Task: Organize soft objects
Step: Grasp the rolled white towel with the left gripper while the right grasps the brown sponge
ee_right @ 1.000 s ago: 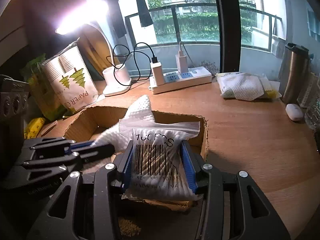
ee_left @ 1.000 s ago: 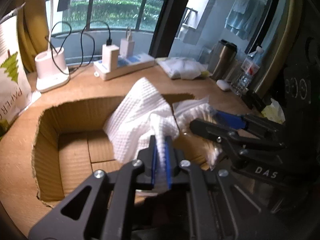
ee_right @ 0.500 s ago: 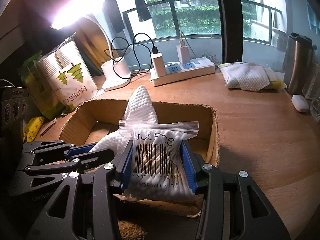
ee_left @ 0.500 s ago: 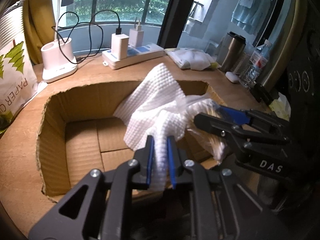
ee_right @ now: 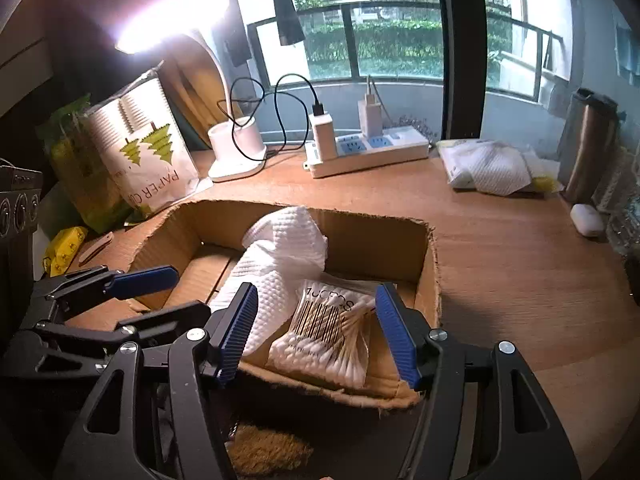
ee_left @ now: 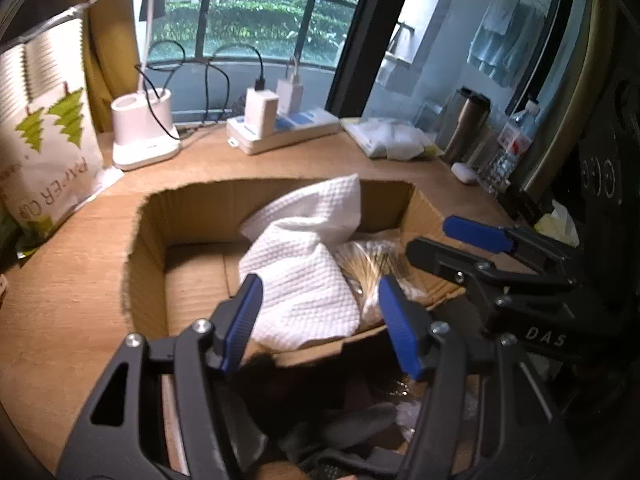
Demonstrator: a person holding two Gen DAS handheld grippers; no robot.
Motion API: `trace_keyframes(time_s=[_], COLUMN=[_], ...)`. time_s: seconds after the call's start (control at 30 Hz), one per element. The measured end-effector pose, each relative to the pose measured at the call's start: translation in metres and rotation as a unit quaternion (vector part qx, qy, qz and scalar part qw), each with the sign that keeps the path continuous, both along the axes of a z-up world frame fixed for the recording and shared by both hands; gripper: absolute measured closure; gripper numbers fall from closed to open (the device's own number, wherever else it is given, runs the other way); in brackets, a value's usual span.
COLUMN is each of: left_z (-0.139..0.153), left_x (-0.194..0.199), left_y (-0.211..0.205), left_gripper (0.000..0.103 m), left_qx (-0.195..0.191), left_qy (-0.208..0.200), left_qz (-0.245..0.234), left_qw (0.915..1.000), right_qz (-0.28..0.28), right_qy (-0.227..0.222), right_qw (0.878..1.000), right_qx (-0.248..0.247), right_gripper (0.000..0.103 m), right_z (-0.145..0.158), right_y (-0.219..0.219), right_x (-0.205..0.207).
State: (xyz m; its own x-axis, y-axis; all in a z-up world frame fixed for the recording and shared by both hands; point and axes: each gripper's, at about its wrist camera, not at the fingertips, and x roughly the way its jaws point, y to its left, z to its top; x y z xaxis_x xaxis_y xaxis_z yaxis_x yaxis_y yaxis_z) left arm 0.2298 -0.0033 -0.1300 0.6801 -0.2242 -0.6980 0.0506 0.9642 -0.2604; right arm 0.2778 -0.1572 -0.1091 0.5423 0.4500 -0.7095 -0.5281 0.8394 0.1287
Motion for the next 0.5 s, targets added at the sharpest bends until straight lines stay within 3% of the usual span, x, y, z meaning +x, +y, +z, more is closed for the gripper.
trace_keyframes(time_s=[0.2,0.5], left_z=[0.016,0.021], left_x=[-0.026,-0.057], left_y=[0.011,0.016], left_gripper=[0.039,0.037], left_qx=[0.001,-0.001], left_qy=[-0.03,-0.044], left_qz=[0.017,0.026], left_qw=[0.9994,0.9987], right_qz=[-0.005,-0.002], right_qy=[-0.018,-0.03], right_qw=[1.0,1.0], right_qx=[0.002,-0.001], right_gripper=[0.038,0.038], right_z=[0.013,0.021], right_y=[-0.003,-0.002], right_x=[-0.021,-0.051])
